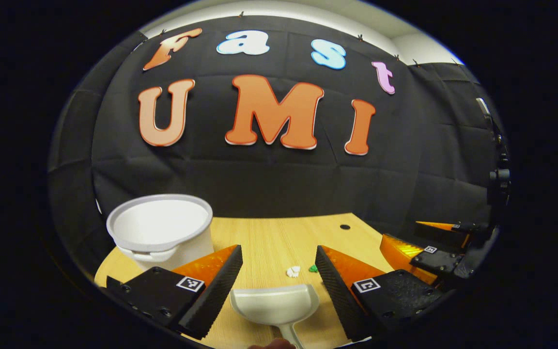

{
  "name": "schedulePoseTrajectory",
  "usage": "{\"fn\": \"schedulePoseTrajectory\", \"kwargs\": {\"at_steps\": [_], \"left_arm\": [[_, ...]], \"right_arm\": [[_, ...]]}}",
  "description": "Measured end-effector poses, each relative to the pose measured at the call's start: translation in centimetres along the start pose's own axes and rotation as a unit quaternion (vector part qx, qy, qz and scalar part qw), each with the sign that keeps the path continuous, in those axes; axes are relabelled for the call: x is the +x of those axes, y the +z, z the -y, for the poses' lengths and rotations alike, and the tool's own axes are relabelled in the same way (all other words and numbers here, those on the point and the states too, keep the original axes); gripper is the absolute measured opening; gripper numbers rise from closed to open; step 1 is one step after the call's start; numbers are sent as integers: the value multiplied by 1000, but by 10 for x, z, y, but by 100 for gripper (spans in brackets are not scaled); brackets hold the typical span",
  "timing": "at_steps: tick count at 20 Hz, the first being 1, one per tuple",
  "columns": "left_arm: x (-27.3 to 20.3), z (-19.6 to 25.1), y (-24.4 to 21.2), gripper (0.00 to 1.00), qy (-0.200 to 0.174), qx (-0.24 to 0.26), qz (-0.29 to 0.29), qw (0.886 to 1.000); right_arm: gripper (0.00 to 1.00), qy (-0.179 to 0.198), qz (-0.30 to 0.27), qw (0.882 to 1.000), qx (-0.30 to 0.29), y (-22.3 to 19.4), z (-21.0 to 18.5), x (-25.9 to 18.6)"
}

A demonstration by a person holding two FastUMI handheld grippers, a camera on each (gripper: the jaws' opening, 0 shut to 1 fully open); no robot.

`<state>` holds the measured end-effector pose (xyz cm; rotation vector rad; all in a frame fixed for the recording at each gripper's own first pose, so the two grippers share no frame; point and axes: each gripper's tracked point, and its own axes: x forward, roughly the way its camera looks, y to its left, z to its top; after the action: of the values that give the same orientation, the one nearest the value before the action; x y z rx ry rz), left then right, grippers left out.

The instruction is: Pick up the small broom and dustpan from the desktop, sweep the trash into the dustpan with the broom, and then empty the trash into the garbage bin.

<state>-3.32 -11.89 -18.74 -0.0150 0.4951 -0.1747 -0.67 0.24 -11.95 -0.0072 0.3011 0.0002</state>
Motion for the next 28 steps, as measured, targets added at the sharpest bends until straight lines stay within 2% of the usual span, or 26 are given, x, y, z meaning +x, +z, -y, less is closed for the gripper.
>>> {"fn": "schedulePoseTrajectory", "kwargs": {"at_steps": [3,5,9,10,11,13,16,18,20,21,25,26,27,28], "left_arm": [[4,-6,-38,95,-13,0,-53,999],[7,-2,-66,95,-28,-11,-94,995],[20,19,-126,96,-39,-42,-202,978],[23,23,-140,96,-34,-45,-236,970],[24,29,-155,96,-27,-47,-283,958],[19,41,-180,97,-16,-79,-366,927],[2,47,-191,97,36,-113,-421,900],[-3,46,-188,97,64,-116,-449,884],[-8,49,-185,98,77,-112,-470,872],[-7,48,-183,97,79,-111,-474,870],[-9,46,-173,96,64,-91,-514,850],[-8,44,-168,96,57,-89,-523,846],[-6,40,-164,95,57,-87,-530,842],[-5,37,-160,89,56,-86,-537,837]], "right_arm": [[96,-13,-48,999,-6,-32,-5,4],[96,-10,-101,995,-3,-60,-9,7],[97,15,-197,980,13,-117,-8,15],[97,22,-217,976,12,-128,-6,21],[97,27,-233,972,11,-139,-3,28],[97,51,-267,962,13,-157,-1,40],[97,82,-314,946,0,-189,1,53],[97,100,-336,936,-11,-207,-1,60],[97,112,-356,927,-24,-218,-3,63],[97,113,-361,926,-24,-219,-5,67],[97,83,-416,905,-36,-242,1,62],[96,78,-421,903,-37,-246,0,60],[91,72,-424,902,-42,-249,1,61],[86,70,-433,898,-44,-251,0,59]]}}
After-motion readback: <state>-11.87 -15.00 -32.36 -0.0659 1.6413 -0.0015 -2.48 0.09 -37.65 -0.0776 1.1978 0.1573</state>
